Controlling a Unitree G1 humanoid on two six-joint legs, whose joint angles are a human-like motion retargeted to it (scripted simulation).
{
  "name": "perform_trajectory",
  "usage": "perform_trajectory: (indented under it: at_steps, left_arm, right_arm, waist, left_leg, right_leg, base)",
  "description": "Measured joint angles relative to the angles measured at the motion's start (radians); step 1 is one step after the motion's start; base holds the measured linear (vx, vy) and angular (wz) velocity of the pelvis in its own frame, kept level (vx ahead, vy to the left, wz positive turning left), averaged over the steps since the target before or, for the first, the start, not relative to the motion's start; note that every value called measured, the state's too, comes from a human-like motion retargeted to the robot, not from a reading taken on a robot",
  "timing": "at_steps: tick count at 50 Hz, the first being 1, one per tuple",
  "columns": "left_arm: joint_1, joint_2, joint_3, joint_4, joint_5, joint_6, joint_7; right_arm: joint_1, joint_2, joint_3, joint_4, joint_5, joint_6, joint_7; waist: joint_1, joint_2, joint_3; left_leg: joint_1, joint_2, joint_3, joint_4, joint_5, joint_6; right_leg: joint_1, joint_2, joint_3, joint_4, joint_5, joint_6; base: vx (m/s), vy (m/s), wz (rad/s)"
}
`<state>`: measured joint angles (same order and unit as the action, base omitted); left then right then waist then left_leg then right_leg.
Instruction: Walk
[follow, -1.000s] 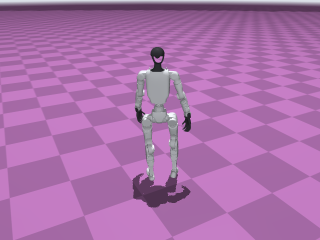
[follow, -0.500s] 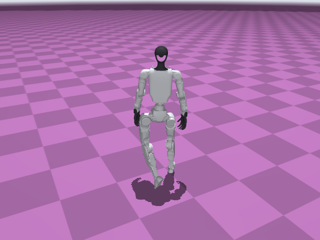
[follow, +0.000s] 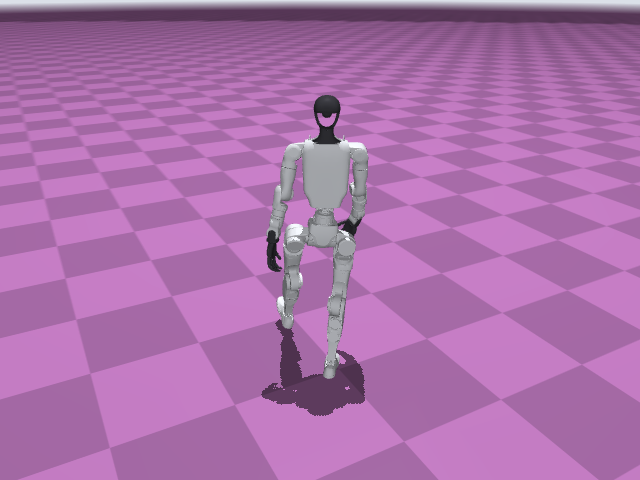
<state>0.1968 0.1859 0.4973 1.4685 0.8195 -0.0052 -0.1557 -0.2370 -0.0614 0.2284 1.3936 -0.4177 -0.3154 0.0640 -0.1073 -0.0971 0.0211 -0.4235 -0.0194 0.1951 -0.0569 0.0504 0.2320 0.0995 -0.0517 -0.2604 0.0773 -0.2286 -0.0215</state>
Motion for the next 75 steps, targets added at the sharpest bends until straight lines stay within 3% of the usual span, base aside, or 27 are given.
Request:
perform_trajectory:
  at_steps: [5,7,11,14,16,17,20,25,30,33,37,40,41,45,47,49,51,53,58,60,65,68,69,70,75]
  left_arm:
    - [-0.024,0.004,0.003,-0.009,-0.011,-0.005,-0.006]
    - [-0.04,0.008,0.001,-0.005,-0.017,-0.004,-0.005]
    - [-0.105,0.02,-0.018,0.014,-0.035,0.004,0.007]
    - [-0.164,0.023,-0.037,0.037,-0.051,0.01,0.021]
    - [-0.205,0.023,-0.052,0.048,-0.058,0.01,0.023]
    - [-0.227,0.023,-0.061,0.05,-0.06,0.008,0.021]
    - [-0.294,0.028,-0.099,0.04,-0.063,-0.006,0.01]
    - [-0.378,0.013,-0.137,-0.012,-0.075,-0.054,0.016]
    - [-0.425,-0.011,-0.169,-0.067,-0.132,-0.121,0.011]
    - [-0.454,0.0,-0.177,-0.081,-0.169,-0.159,0.005]
    - [-0.465,-0.009,-0.184,-0.074,-0.212,-0.187,0.01]
    - [-0.439,-0.025,-0.176,-0.059,-0.22,-0.191,0.008]
    - [-0.424,-0.03,-0.178,-0.055,-0.219,-0.188,0.001]
    - [-0.369,-0.059,-0.154,-0.052,-0.187,-0.163,-0.003]
    - [-0.349,-0.054,-0.142,-0.05,-0.17,-0.152,-0.002]
    - [-0.32,-0.039,-0.141,-0.051,-0.148,-0.138,-0.002]
    - [-0.286,-0.029,-0.132,-0.056,-0.119,-0.123,0.005]
    - [-0.251,-0.029,-0.115,-0.062,-0.097,-0.111,0.014]
    - [-0.14,-0.037,-0.064,-0.046,-0.077,-0.079,0.009]
    - [-0.095,-0.032,-0.046,-0.038,-0.066,-0.062,-0.004]
    - [-0.018,-0.021,-0.015,-0.019,-0.038,-0.024,-0.027]
    - [0.015,-0.013,0.006,-0.005,-0.027,-0.005,-0.033]
    - [0.025,-0.011,0.012,0.001,-0.025,0.001,-0.033]
    - [0.034,-0.007,0.017,0.007,-0.023,0.006,-0.034]
    - [0.065,0.001,0.047,0.022,-0.013,0.02,-0.032]
  right_arm:
    - [0.029,-0.028,0.003,0.009,-0.014,0.016,0.017]
    - [0.058,-0.042,0.001,0.015,-0.023,0.025,0.023]
    - [0.116,-0.084,-0.004,0.032,-0.015,0.037,0.035]
    - [0.158,-0.119,-0.012,0.047,-0.027,0.052,0.053]
    - [0.19,-0.142,-0.02,0.048,-0.045,0.064,0.06]
    - [0.205,-0.152,-0.025,0.049,-0.051,0.068,0.063]
    - [0.248,-0.172,-0.052,0.06,-0.057,0.08,0.074]
    - [0.296,-0.199,-0.1,0.094,-0.064,0.106,0.109]
    - [0.329,-0.213,-0.13,0.105,-0.099,0.151,0.135]
    - [0.314,-0.204,-0.144,0.108,-0.126,0.185,0.174]
    - [0.307,-0.207,-0.149,0.109,-0.157,0.197,0.217]
    - [0.316,-0.205,-0.146,0.112,-0.164,0.202,0.207]
    - [0.32,-0.202,-0.147,0.115,-0.162,0.202,0.2]
    - [0.282,-0.193,-0.152,0.124,-0.147,0.21,0.183]
    - [0.241,-0.186,-0.146,0.126,-0.129,0.201,0.167]
    - [0.21,-0.168,-0.137,0.125,-0.111,0.186,0.147]
    - [0.184,-0.148,-0.13,0.117,-0.107,0.178,0.128]
    - [0.153,-0.132,-0.121,0.105,-0.115,0.17,0.111]
    - [0.086,-0.095,-0.079,0.077,-0.119,0.152,0.075]
    - [0.072,-0.073,-0.07,0.057,-0.111,0.137,0.061]
    - [0.034,-0.042,-0.062,0.007,-0.069,0.091,0.039]
    - [0.015,-0.027,-0.06,-0.005,-0.051,0.074,0.032]
    - [0.013,-0.023,-0.058,-0.005,-0.045,0.069,0.032]
    - [0.011,-0.019,-0.056,-0.005,-0.04,0.065,0.034]
    - [0.035,-0.026,-0.037,0.002,-0.035,0.054,0.055]
  waist:
    - [0.017,0.01,-0.033]
    - [0.019,0.008,-0.052]
    - [0.045,-0.002,-0.033]
    - [0.03,0.041,-0.033]
    - [0.019,0.077,-0.039]
    - [0.017,0.092,-0.038]
    - [0.02,0.122,-0.031]
    - [-0.011,0.121,-0.015]
    - [-0.043,0.077,0.0]
    - [-0.015,0.057,0.026]
    - [-0.02,0.075,0.03]
    - [-0.046,0.087,-0.001]
    - [-0.057,0.09,-0.013]
    - [-0.125,0.094,-0.026]
    - [-0.136,0.068,-0.027]
    - [-0.135,0.04,-0.041]
    - [-0.135,0.026,-0.049]
    - [-0.129,0.014,-0.041]
    - [-0.069,0.013,-0.026]
    - [-0.03,0.027,-0.011]
    - [-0.009,0.041,0.013]
    - [-0.029,0.035,0.016]
    - [-0.033,0.029,0.014]
    - [-0.034,0.023,0.011]
    - [0.017,0.018,0.003]
  left_leg:
    - [0.0,-0.025,-0.052,0.067,0.052,-0.018]
    - [-0.005,-0.007,-0.031,0.129,0.018,-0.071]
    - [0.042,-0.021,-0.077,0.171,-0.071,-0.112]
    - [0.096,0.021,-0.052,0.174,-0.122,-0.133]
    - [0.116,0.044,-0.081,0.18,-0.159,-0.146]
    - [0.129,0.054,-0.091,0.181,-0.176,-0.152]
    - [0.183,0.087,-0.073,0.175,-0.213,-0.168]
    - [0.28,0.074,-0.073,0.139,-0.248,-0.197]
    - [0.39,0.016,-0.061,0.126,-0.293,-0.233]
    - [0.457,0.066,-0.013,0.138,-0.323,-0.318]
    - [0.522,0.096,-0.019,0.17,-0.33,-0.402]
    - [0.548,0.07,-0.043,0.216,-0.28,-0.452]
    - [0.559,0.043,-0.064,0.226,-0.236,-0.458]
    - [0.535,-0.052,-0.087,0.333,0.056,-0.494]
    - [0.465,-0.113,0.008,0.471,0.212,-0.494]
    - [0.384,-0.098,0.179,0.626,0.339,-0.494]
    - [0.315,-0.021,0.297,0.78,0.442,-0.494]
    - [0.251,-0.014,0.267,0.852,0.471,-0.494]
    - [0.123,-0.042,0.099,0.8,0.141,-0.494]
    - [0.087,-0.013,0.045,0.732,0.032,-0.461]
    - [0.019,0.003,0.002,0.394,-0.07,-0.191]
    - [-0.003,-0.023,-0.06,0.166,-0.062,-0.03]
    - [-0.004,-0.027,-0.054,0.095,-0.042,-0.001]
    - [-0.005,-0.027,-0.039,0.03,-0.017,0.017]
    - [0.023,0.005,0.028,0.06,-0.052,-0.022]
  right_leg:
    - [0.033,0.04,0.027,0.019,0.046,-0.004]
    - [0.034,0.053,0.045,0.042,0.109,-0.002]
    - [0.034,0.07,0.094,0.154,0.352,0.021]
    - [-0.007,0.103,0.071,0.303,0.564,0.064]
    - [-0.061,0.09,0.011,0.426,0.63,0.087]
    - [-0.096,0.086,0.0,0.49,0.618,0.087]
    - [-0.209,0.073,-0.008,0.632,0.423,0.051]
    - [-0.36,0.031,0.06,0.549,0.265,0.161]
    - [-0.424,-0.085,0.08,0.208,0.233,0.283]
    - [-0.472,-0.031,0.1,0.004,0.198,0.283]
    - [-0.483,0.004,0.085,-0.108,0.229,0.283]
    - [-0.463,-0.037,0.0,-0.076,0.282,0.283]
    - [-0.451,-0.04,0.044,-0.062,0.289,0.283]
    - [-0.435,-0.129,0.072,0.015,0.263,0.263]
    - [-0.425,-0.201,0.051,0.034,0.239,0.258]
    - [-0.415,-0.258,0.003,0.039,0.225,0.248]
    - [-0.393,-0.251,-0.015,0.04,0.201,0.216]
    - [-0.346,-0.232,-0.024,0.028,0.169,0.185]
    - [-0.232,-0.125,0.023,0.001,0.097,0.098]
    - [-0.177,-0.052,0.035,-0.016,0.071,0.056]
    - [-0.086,-0.005,-0.009,-0.021,0.012,0.016]
    - [-0.052,0.01,-0.004,-0.011,-0.018,-0.012]
    - [-0.039,0.01,-0.012,-0.008,-0.024,-0.02]
    - [-0.027,0.009,-0.023,-0.005,-0.029,-0.029]
    - [0.015,0.046,0.042,0.056,0.032,-0.063]
  base:
    - [0.62,0.16,-0.34]
    - [0.62,0.16,-0.43]
    - [0.6,0.19,-0.47]
    - [0.62,0.19,-0.11]
    - [0.66,0.19,-0.16]
    - [0.48,0.13,-0.25]
    - [0.57,0.13,-0.2]
    - [0.48,0.11,0.07]
    - [0.61,0.01,0.05]
    - [0.57,-0.41,-0.47]
    - [0.65,-0.15,0.12]
    - [0.81,0.16,0.54]
    - [0.78,0.29,0.78]
    - [0.65,0.33,1.04]
    - [0.5,0.34,0.77]
    - [0.44,0.19,0.74]
    - [0.3,-0.12,0.57]
    - [0.66,-0.37,-0.03]
    - [0.73,-0.26,-0.62]
    - [0.64,-0.22,-0.77]
    - [0.5,0.03,-0.01]
    - [0.65,0.1,0.29]
    - [0.59,0.09,0.16]
    - [0.48,0.07,-0.13]
    - [0.67,0.15,-0.64]
